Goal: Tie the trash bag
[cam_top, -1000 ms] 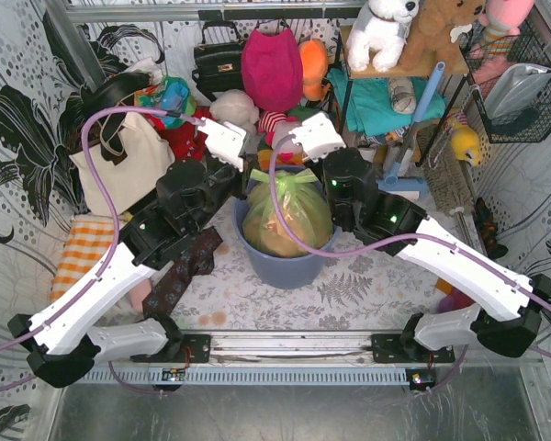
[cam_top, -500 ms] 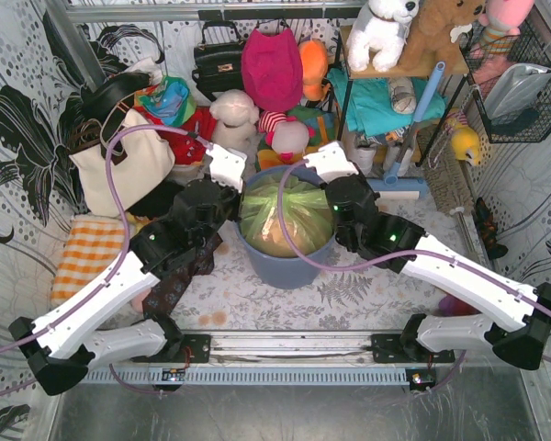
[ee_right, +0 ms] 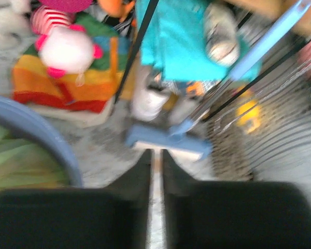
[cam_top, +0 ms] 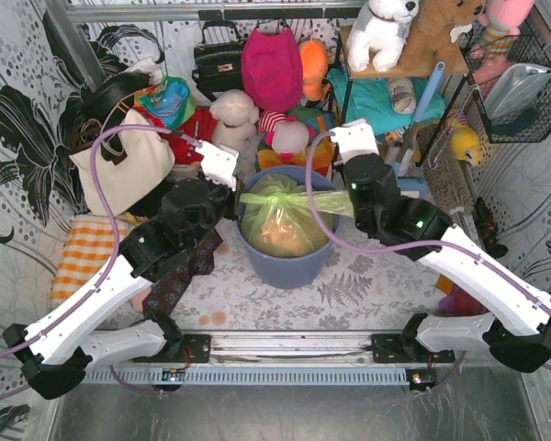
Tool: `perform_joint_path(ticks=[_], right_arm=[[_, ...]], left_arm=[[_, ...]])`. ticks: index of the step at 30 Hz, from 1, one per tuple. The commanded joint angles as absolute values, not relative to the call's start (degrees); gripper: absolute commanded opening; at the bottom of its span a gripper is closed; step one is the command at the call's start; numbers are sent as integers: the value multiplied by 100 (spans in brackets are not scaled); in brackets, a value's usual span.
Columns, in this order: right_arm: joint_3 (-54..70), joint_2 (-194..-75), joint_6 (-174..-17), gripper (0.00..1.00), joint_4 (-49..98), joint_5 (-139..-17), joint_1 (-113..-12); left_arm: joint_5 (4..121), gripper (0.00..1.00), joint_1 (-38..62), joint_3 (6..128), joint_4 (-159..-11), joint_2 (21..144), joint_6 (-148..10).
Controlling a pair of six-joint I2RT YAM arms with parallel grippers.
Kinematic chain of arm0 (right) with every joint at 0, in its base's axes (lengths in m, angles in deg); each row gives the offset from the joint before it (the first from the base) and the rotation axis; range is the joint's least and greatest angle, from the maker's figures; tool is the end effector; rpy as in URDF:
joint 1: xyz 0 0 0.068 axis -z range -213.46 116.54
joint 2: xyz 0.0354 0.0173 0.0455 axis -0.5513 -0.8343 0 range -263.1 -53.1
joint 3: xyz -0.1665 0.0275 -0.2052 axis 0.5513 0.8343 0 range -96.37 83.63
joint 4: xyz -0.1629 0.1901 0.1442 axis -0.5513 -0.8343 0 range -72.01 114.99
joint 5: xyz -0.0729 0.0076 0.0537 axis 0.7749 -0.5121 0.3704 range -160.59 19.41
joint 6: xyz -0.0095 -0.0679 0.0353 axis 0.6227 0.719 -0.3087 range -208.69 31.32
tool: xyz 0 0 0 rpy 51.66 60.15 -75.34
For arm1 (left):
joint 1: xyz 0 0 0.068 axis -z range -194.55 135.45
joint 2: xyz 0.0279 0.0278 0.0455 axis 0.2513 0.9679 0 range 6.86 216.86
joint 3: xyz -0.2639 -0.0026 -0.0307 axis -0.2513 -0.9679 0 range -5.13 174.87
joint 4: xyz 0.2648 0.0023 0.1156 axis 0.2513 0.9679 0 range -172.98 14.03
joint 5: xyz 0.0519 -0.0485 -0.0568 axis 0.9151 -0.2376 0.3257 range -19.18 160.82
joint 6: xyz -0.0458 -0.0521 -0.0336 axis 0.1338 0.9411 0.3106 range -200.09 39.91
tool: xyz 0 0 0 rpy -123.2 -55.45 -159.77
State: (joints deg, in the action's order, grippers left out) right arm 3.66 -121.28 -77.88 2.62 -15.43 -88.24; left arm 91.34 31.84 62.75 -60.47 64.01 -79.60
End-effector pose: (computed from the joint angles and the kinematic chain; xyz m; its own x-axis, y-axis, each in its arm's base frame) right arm 0.2114 0.2061 0.4460 -0.1037 -0.3327 -0.9373 -0.0214 0.9429 -0.3323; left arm 0.2040 -0.1808 0.4114 -0.1446 0.1402 -0.9795 0.4403 0.8956 0.0632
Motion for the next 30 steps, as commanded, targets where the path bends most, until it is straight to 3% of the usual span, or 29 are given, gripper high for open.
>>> perform_joint_path(ticks=[1, 3, 4, 8, 12, 16, 21, 25, 30], right_arm=[[-449, -11962, -10151, 26, -1653, -3177, -8435], [-586, -11850, -10634, 66, -1863, -3766, -8426], [-633, -11792, -10849, 75, -1996, -3970, -8414], [-487, -11402, -11260, 93, -2150, -4653, -8330], [-119, -11028, -11376, 99, -1958, -5308, -8157], [201, -10901, -11251, 98, -1626, -5762, -7942], [440, -10856, -11131, 89, -1035, -6354, -7908], [471, -10919, -11118, 70, -902, -6473, -7907], [596, -10984, -11165, 36, -873, -6310, -7899]], left_arm=[[8757, 0, 3163, 6072, -6385, 6326, -7571], [8674, 0, 3159, 5967, -6452, 6337, -7456], [8667, 0, 3159, 5919, -6474, 6351, -7429], [8749, 0, 3159, 5784, -6473, 6371, -7365], [8761, 0, 3159, 5699, -6511, 6354, -7341], [8744, 0, 3159, 5680, -6548, 6387, -7355], [8760, 0, 3161, 5718, -6523, 6396, -7385], [8765, 0, 3159, 5703, -6534, 6375, -7392], [8767, 0, 3159, 5647, -6633, 6326, -7434]])
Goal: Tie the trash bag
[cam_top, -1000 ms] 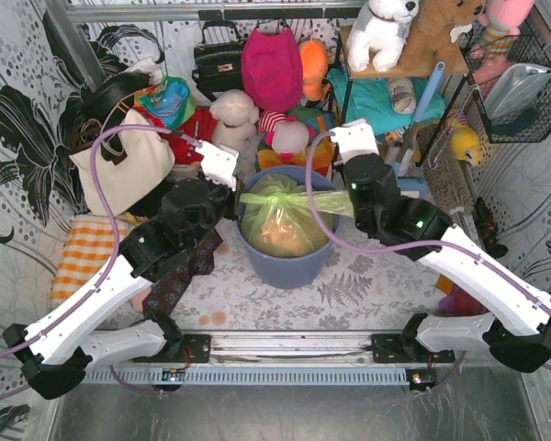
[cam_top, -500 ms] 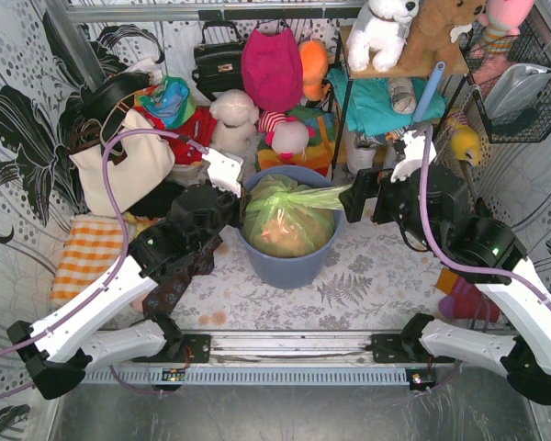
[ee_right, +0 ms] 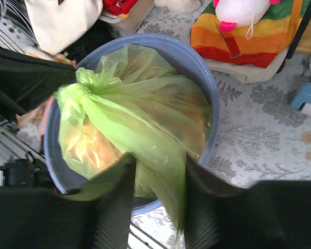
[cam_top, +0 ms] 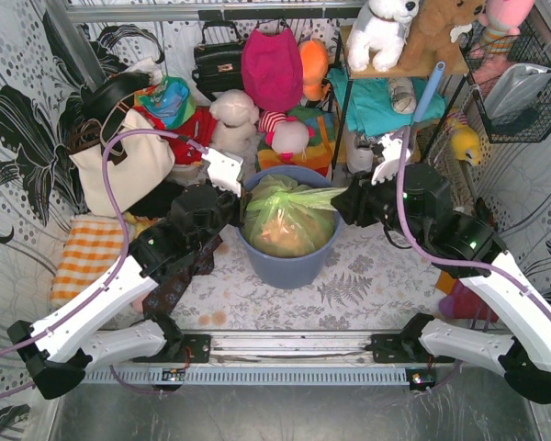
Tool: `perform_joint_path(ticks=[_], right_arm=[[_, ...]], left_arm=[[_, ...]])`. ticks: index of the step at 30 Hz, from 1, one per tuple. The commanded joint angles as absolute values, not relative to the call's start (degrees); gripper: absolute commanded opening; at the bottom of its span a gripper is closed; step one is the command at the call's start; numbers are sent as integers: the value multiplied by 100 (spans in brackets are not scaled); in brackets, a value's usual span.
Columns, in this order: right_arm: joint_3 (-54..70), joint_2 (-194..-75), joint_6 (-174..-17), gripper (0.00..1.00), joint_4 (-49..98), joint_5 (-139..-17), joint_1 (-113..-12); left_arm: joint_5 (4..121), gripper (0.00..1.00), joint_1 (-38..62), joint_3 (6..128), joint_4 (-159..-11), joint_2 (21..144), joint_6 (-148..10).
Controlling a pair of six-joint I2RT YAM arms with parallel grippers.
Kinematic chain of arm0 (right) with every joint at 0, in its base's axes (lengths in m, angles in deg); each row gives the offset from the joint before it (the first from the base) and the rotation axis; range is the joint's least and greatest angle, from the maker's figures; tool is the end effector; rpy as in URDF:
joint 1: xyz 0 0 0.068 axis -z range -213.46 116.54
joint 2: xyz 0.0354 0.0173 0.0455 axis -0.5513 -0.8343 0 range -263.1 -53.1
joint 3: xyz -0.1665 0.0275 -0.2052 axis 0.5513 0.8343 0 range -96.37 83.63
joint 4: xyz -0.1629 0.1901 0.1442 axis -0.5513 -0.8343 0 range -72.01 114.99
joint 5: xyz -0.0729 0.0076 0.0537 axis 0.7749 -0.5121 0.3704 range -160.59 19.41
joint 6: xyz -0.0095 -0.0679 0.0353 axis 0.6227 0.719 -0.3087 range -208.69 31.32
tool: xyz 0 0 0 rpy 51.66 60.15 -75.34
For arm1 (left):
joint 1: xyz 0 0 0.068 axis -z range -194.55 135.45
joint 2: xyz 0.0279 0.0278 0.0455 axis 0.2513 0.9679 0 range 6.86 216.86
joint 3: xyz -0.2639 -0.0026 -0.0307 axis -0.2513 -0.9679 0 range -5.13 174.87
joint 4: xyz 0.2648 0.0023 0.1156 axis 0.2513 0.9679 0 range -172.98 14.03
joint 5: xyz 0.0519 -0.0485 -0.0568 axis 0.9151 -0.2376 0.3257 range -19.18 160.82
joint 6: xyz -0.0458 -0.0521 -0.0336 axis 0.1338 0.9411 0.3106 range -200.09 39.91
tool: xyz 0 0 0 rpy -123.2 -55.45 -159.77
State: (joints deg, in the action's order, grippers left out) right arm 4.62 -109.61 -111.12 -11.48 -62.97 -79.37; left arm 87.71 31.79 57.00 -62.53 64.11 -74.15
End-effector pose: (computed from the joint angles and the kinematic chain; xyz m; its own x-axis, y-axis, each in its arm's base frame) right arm 0.1757 0.1690 0.4543 -0.3927 0.1382 -0.9092 -0.5113 0.7890 0.3407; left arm 0.2078 -0.1901 0.3757 -0.2360 0.1039 -0.9662 0.4773 0.8785 -0.0221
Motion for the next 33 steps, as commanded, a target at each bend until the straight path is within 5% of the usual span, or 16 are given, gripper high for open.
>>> perform_joint_path(ticks=[1, 4, 18, 33], right_arm=[[593, -11020, -11181, 25, -894, -6217, -7900], [483, -11187, -11192, 0, -1011, -5793, -7907], [-1439, -13012, -10901, 0, -2526, -4777, -8017], [-4010, -14596, -10667, 0, -4580, -2013, -8864]], left_arm=[[8755, 0, 3159, 5648, -6628, 6343, -7445], [8741, 0, 3159, 5635, -6667, 6338, -7458], [8849, 0, 3159, 5267, -7858, 6380, -7546], [8840, 0, 3159, 5958, -7374, 6541, -7824]])
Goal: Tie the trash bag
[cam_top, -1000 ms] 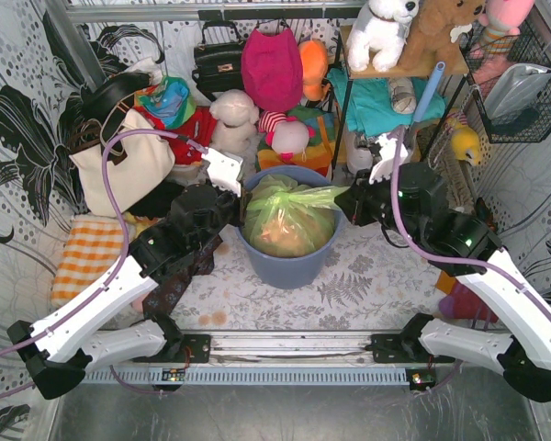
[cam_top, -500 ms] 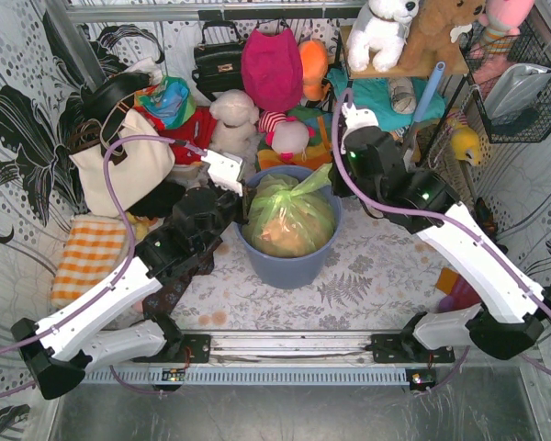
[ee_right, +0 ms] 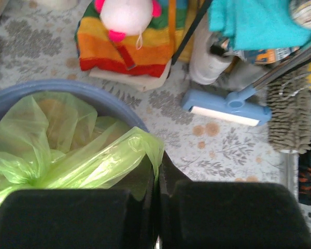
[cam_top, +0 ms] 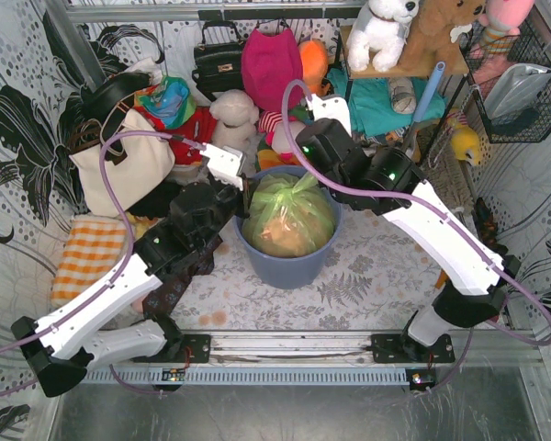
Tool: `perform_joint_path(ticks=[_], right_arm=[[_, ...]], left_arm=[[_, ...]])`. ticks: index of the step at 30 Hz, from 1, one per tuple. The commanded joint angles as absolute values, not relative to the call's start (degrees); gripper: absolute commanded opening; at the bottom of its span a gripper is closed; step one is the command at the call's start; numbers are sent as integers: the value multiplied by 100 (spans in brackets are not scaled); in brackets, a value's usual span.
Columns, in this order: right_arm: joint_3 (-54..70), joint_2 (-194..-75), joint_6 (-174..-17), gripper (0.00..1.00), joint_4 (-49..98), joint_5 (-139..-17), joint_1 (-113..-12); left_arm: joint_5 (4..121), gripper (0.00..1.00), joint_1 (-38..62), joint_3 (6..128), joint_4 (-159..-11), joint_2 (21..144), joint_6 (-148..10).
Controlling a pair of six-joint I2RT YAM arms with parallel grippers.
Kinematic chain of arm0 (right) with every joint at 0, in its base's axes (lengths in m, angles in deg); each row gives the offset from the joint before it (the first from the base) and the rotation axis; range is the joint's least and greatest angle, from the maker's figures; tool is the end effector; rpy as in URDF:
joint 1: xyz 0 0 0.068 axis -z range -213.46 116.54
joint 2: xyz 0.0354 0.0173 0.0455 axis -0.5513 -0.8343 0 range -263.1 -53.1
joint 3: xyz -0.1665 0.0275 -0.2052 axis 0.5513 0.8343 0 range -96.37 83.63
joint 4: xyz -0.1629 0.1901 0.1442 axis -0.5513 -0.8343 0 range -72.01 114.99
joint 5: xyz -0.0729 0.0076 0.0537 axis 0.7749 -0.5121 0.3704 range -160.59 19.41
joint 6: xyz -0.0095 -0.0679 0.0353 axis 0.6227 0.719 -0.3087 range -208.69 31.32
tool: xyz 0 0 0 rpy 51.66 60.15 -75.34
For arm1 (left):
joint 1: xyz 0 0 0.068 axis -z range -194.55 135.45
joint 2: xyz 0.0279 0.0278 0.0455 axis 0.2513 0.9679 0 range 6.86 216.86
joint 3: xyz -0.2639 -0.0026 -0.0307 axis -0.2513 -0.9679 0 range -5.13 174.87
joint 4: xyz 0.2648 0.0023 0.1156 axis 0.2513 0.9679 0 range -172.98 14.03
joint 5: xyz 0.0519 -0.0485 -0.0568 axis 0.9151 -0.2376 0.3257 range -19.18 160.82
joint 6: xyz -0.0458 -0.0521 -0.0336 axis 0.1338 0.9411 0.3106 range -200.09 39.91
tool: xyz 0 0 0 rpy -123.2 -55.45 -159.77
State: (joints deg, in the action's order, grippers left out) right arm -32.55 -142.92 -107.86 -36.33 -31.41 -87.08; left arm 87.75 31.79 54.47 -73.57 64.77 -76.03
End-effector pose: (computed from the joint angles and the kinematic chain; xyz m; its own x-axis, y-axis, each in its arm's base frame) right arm 0.2353 0.2496 0.4740 -0.4251 -0.1478 -0.8930 -0.1879 0.9795 -0.0727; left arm 0.2150 -0.1977 0.3806 -0.1275 0.0355 -0.9912 0.4852 0.8739 -0.0311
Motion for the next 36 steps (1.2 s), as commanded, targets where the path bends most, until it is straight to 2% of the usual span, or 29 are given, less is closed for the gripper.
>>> perform_joint_path(ticks=[1, 5, 13, 19, 23, 28, 31, 36], right_arm=[[-4298, -14698, -10656, 0, -4751, -1793, -8904], [-5395, -15204, -10776, 0, -5823, -1019, -9107], [-3684, -14535, -11345, 0, -5861, -515, -9161], [-3208, -14453, -11323, 0, -5650, -450, -9145], [-3740, -14486, -10576, 0, -5106, -444, -9142], [-4662, -14660, -10069, 0, -5114, -262, -9139], [-4344, -14519, -10175, 0, -5076, -317, -9138], [-3066, -14023, -10732, 0, -4946, -645, -8982]], left_arm=[[8860, 0, 3159, 6097, -7246, 6574, -7841], [8977, 0, 3159, 6357, -6838, 6480, -7821], [9614, 0, 3159, 5609, -6589, 6182, -7864], [9574, 0, 3159, 5575, -6281, 6337, -7799], [9316, 0, 3160, 6177, -6181, 6515, -7991], [9170, 0, 3159, 6768, -5941, 6635, -8100], [9222, 0, 3159, 6511, -6037, 6475, -8117], [9411, 0, 3159, 6022, -5911, 6271, -8037]])
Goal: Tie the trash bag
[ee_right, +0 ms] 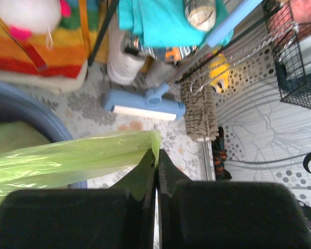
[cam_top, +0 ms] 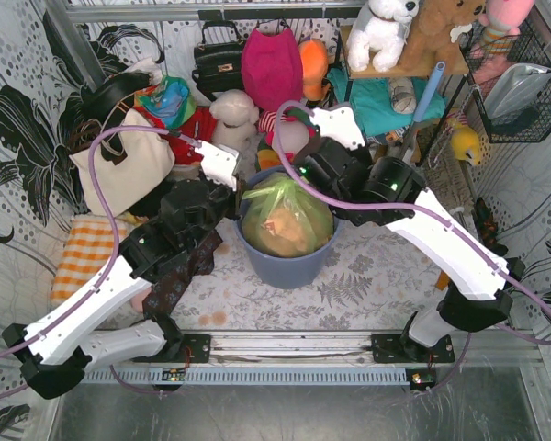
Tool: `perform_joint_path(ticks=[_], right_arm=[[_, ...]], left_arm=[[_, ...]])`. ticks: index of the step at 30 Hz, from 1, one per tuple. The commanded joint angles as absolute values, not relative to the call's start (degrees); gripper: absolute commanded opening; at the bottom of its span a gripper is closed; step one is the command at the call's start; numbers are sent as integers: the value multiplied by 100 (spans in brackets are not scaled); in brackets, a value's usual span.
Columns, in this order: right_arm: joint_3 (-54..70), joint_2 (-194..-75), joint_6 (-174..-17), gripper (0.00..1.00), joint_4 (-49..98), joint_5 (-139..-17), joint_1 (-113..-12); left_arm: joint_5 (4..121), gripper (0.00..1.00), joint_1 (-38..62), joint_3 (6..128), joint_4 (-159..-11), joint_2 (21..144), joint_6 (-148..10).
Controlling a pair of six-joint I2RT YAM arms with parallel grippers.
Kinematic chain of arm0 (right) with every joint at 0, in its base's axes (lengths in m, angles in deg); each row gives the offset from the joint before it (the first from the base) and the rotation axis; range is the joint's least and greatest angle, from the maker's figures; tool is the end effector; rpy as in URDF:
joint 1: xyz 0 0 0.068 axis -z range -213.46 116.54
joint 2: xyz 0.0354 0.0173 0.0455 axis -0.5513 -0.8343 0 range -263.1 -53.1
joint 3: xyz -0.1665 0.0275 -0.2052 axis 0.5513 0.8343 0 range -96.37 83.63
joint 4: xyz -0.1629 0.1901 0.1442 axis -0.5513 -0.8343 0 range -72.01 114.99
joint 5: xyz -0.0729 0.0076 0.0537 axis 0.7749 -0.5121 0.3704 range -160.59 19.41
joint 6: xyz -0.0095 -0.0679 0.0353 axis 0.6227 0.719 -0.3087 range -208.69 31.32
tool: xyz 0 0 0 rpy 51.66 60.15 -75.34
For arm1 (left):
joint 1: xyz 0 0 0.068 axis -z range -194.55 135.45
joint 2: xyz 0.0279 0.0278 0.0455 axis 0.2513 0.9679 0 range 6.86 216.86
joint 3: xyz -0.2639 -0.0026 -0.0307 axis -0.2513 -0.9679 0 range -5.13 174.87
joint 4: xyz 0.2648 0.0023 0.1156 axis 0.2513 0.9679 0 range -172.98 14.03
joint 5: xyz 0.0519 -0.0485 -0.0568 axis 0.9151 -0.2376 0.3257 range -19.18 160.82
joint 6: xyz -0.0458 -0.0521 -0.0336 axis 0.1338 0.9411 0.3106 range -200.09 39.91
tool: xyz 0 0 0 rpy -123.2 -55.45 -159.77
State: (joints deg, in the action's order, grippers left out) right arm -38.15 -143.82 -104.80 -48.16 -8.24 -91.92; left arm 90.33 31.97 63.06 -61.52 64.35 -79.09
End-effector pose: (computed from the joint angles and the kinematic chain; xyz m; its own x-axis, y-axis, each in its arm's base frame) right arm 0.2088 0.2292 0.4929 -0.3511 -0.3260 -0.8778 0.0475 0.9300 -0.3644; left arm 0.2043 -0.1836 0.4144 -0.1365 0.1200 -0.9833 0.4560 0.8888 0.0452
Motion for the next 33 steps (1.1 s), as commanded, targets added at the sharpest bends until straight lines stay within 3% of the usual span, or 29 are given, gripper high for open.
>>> perform_joint_path(ticks=[1, 5, 14, 19, 26, 33], right_arm=[[-2792, -13923, -10819, 0, -4900, -755, -8904], [-2058, -13574, -10755, 0, -4389, -1093, -8702], [-2972, -13756, -10112, 0, -4249, -932, -8683], [-2629, -13602, -10144, 0, -4175, -885, -8611], [-1628, -13189, -10484, 0, -3943, -1481, -8090], [-1908, -12669, -10232, 0, -3410, -2690, -8013]], left_arm=[[9454, 0, 3159, 5965, -5880, 6260, -7990], [9488, 0, 3159, 5827, -5985, 6219, -7933], [9247, 0, 3159, 6685, -5928, 6471, -8176], [9428, 0, 3159, 6459, -5913, 6402, -8070], [10023, 0, 3159, 6084, -5591, 6508, -7763], [9671, 0, 3159, 6123, -5933, 6420, -7759]])
